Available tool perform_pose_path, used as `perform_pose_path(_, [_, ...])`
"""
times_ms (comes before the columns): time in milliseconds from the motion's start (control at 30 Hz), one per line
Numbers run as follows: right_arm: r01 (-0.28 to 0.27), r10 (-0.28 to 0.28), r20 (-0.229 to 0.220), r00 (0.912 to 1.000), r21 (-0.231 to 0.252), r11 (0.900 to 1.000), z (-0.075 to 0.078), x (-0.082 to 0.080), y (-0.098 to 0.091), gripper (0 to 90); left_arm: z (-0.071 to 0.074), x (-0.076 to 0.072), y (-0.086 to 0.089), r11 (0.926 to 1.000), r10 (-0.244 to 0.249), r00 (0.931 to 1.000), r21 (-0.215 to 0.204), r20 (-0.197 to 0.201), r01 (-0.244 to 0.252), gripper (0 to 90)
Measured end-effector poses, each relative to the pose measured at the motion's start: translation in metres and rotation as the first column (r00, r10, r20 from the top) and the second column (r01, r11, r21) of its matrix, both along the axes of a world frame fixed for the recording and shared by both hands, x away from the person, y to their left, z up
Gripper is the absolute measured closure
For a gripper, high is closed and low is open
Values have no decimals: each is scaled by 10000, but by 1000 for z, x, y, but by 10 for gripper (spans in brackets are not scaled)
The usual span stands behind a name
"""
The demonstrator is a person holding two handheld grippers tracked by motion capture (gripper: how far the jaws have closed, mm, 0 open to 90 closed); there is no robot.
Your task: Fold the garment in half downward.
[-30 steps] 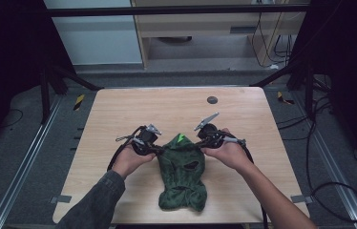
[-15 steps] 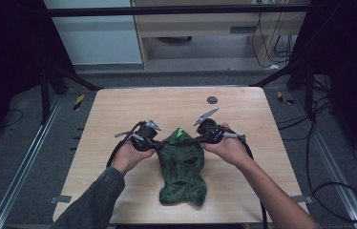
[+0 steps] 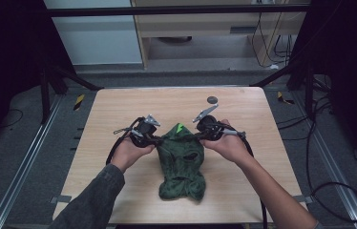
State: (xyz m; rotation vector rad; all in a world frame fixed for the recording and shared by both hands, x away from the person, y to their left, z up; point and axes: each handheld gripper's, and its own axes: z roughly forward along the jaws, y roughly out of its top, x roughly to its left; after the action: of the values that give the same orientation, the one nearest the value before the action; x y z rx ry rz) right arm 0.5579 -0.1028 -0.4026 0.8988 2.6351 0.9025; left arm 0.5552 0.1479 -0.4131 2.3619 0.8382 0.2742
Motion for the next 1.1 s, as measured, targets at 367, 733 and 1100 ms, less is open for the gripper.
perform_pose_path(367, [-10,7,308,9995,106,9999,10,3,0,858,10,4,2,9999,119,9996,-37,237,-119,829])
perform_pose_path(733, [7,-11,456,9990,104,9999,15,6,1,858,14,6,2,9998,187,9992,-35,351,-186,829])
perform_pose_path(1100, [89,-99,810,9967,119,9999,21,9,2,858,21,8,0,9994,294,9969,150,736,-305,828])
